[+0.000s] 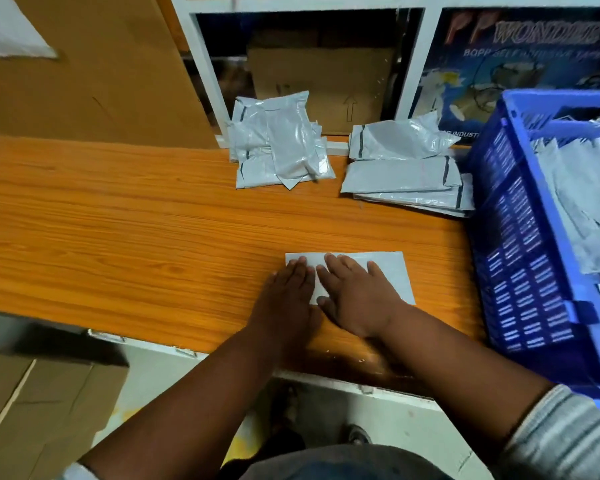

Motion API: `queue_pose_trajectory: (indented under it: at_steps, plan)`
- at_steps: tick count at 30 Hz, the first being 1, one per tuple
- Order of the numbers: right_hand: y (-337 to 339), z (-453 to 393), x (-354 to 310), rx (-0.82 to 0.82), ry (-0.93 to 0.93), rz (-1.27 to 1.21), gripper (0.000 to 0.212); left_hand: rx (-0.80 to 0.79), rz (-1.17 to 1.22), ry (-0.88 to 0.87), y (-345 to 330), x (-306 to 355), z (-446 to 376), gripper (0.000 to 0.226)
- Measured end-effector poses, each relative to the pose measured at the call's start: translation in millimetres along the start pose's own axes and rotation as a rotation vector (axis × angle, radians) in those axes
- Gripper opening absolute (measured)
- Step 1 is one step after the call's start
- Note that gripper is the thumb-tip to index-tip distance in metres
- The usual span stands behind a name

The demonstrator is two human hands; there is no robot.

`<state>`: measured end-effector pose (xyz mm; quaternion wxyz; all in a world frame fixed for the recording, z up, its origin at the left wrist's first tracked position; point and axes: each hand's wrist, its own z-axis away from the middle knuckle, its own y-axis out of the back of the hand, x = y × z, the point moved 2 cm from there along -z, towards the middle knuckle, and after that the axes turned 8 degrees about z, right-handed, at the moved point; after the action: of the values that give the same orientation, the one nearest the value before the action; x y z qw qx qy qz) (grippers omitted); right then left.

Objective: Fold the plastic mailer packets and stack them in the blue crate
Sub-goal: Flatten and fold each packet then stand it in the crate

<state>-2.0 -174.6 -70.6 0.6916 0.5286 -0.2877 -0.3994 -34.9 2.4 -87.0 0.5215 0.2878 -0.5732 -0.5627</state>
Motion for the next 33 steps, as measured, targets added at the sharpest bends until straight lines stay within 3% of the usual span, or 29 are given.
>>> queue_pose_trajectory:
  at_steps: [3, 5, 8, 15, 18, 21, 23, 30, 33]
  plan:
    - [12, -5, 5, 0.135, 0.038, -0.056, 0.055, -0.041, -0.039, 0.048, 19, 8, -5, 0.082]
    - [-1, -2, -1, 0.142, 0.041, -0.053, 0.063, 0.05, -0.053, -0.002, 20, 11, -8, 0.08]
    - [-24, 7, -3, 0.146, -0.028, -0.063, 0.068, 0.058, -0.065, -0.036, 2, -1, -13, 0.077]
    - [-41, 54, 62, 0.088, -0.371, -0.034, 0.077, 0.07, 0.011, 0.004, -6, -38, -2, 0.088]
    - [-37, 58, 67, 0.072, -0.473, -0.069, 0.076, 0.049, -0.049, -0.012, 13, -18, -12, 0.088]
    - [-31, 37, 32, 0.18, -0.233, -0.016, 0.074, 0.06, -0.084, -0.185, 17, 22, -28, 0.089]
    - [-30, 23, 11, 0.172, -0.069, -0.041, 0.073, 0.022, -0.048, -0.199, 11, 26, -33, 0.089]
    - [-25, 53, 61, 0.021, -0.43, -0.061, 0.082, 0.139, -0.07, -0.209, 2, -58, -10, 0.089]
    - [10, 35, 54, 0.123, -0.373, -0.105, 0.084, 0.186, -0.062, -0.158, 20, -56, -34, 0.082]
